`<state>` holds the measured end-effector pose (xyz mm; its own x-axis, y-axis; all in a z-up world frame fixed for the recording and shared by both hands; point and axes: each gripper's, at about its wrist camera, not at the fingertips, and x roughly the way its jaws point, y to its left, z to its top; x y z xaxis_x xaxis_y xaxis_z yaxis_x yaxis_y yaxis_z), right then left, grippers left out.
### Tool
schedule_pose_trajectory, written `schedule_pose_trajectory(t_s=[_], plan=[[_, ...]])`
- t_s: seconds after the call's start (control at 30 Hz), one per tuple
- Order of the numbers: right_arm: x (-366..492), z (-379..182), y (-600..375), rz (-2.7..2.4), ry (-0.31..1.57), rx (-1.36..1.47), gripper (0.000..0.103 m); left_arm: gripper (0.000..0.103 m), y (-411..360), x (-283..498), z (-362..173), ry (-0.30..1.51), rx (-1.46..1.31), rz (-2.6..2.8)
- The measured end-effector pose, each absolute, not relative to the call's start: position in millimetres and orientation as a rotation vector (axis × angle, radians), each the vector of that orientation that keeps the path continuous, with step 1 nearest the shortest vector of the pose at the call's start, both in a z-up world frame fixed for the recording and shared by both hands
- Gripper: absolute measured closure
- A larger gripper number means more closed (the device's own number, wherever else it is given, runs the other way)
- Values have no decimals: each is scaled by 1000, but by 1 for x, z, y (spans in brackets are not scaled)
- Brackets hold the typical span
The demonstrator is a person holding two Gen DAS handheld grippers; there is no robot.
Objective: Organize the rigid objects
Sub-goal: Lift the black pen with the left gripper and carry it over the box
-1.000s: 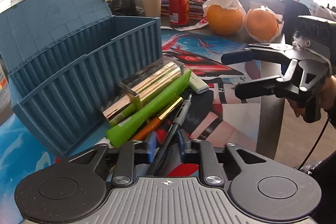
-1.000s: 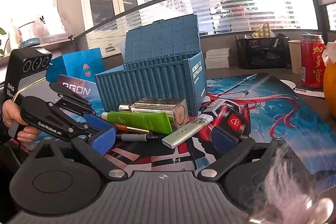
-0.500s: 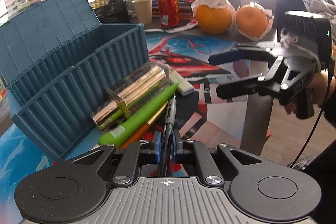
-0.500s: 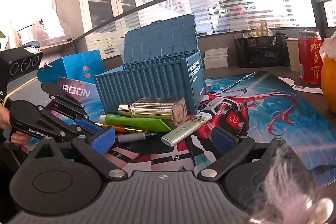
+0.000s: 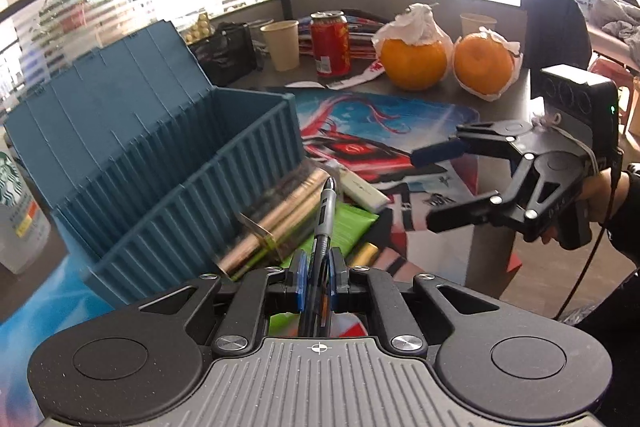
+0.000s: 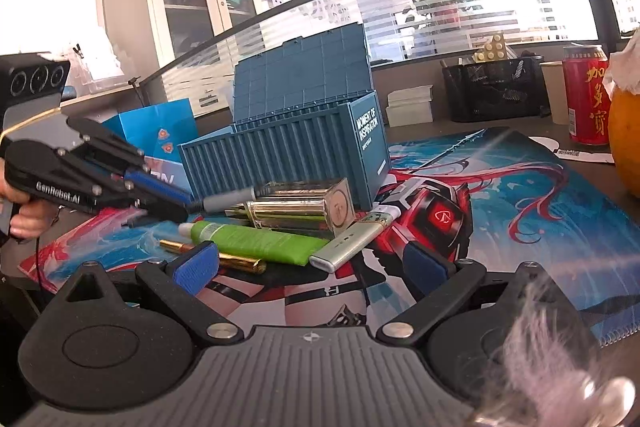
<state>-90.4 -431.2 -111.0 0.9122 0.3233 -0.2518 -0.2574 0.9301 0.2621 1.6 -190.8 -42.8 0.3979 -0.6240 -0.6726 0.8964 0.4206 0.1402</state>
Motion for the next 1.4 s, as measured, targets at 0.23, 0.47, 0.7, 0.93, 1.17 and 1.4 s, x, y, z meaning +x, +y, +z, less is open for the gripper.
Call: schedule_pose_trajectory(t_s=[0.23,0.47,0.7,0.93,1.17,1.4], plan=[[-93,-114,-431,312,296,236,4,94,-194,8,-31,564,541,-1019],[-104,-108,-424,522,235,284,4,94,-194,32,-8,516,525,-981],[-99,-97,-352,485,305,-137,3,94,-197,51,6,482,530,-966],[-88,-107,-330,527,371,-218,3,94,-199,71,14,480,532,-956],[-79,-109,-329,544,384,-181,3,94,-196,97,16,510,531,-942],[-74,-110,-331,547,393,-148,3,94,-200,124,8,573,582,-963]])
